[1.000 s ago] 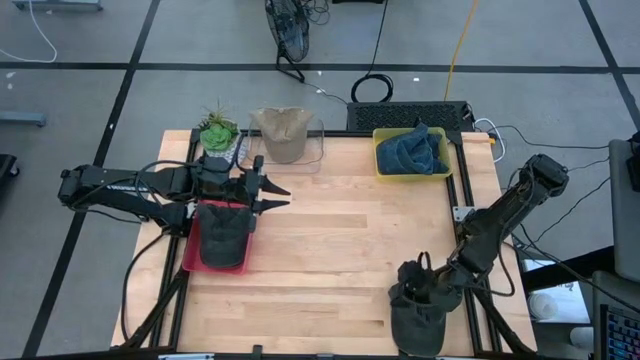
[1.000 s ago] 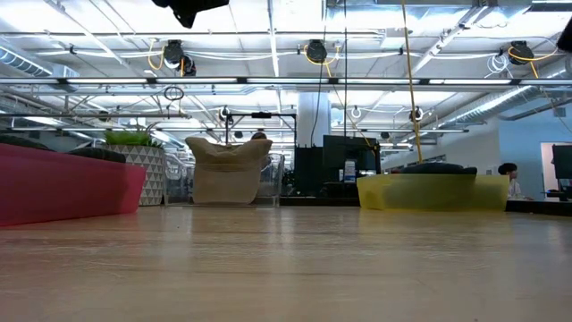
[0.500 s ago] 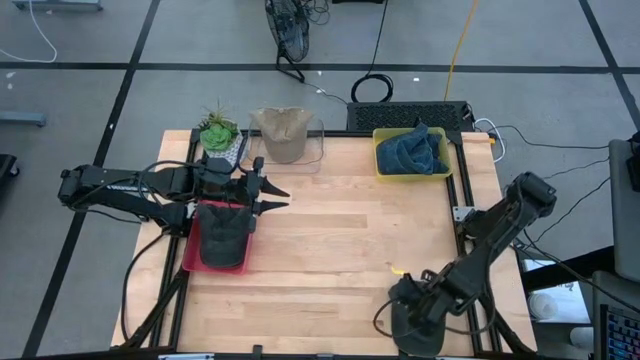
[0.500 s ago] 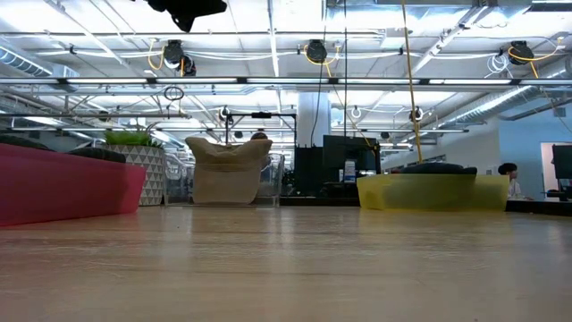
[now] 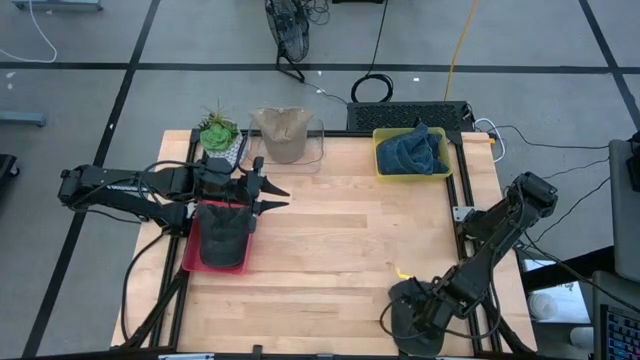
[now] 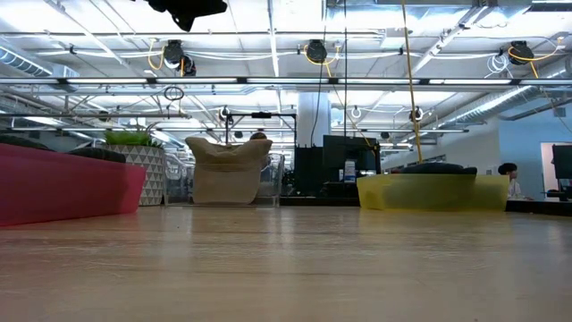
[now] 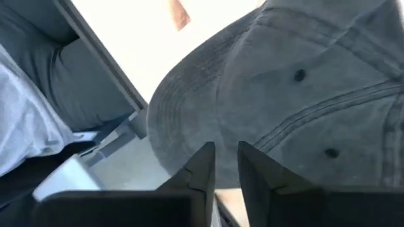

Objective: Pick & Place hat
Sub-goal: Put the black cap into the red bin

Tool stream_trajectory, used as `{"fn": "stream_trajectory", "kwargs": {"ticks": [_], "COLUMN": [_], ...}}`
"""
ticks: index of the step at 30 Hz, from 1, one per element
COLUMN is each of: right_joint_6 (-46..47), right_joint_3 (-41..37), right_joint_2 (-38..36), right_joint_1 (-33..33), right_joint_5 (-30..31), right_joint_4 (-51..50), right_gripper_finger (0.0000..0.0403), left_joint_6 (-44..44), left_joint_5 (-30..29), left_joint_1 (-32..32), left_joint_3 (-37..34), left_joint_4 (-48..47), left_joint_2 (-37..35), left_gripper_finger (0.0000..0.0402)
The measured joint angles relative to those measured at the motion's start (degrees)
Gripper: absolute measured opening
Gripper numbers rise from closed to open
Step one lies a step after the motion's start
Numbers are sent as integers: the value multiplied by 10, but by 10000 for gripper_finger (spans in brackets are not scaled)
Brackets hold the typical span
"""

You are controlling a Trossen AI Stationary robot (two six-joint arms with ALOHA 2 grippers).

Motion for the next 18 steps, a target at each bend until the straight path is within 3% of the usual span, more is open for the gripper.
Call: {"fn": "stream_trajectory", "kwargs": {"ticks": [5, 13, 18], "right_joint_6": [-25, -32, -23], "right_joint_3": [0, -1, -42], "right_joint_2": [0, 14, 20], "right_joint_1": [6, 19, 22], "right_joint_5": [44, 43, 21], "right_joint_4": [-4, -5, 84], "right_gripper_finger": [76, 81, 78], "left_joint_6": [0, 2, 3], "left_joint_5": [0, 0, 0], "left_joint_1": [0, 0, 0], "left_joint_3": [0, 0, 0], "left_joint_4": [0, 0, 0], "left_joint_2": [0, 0, 0], "left_gripper_finger": [108, 108, 108]}}
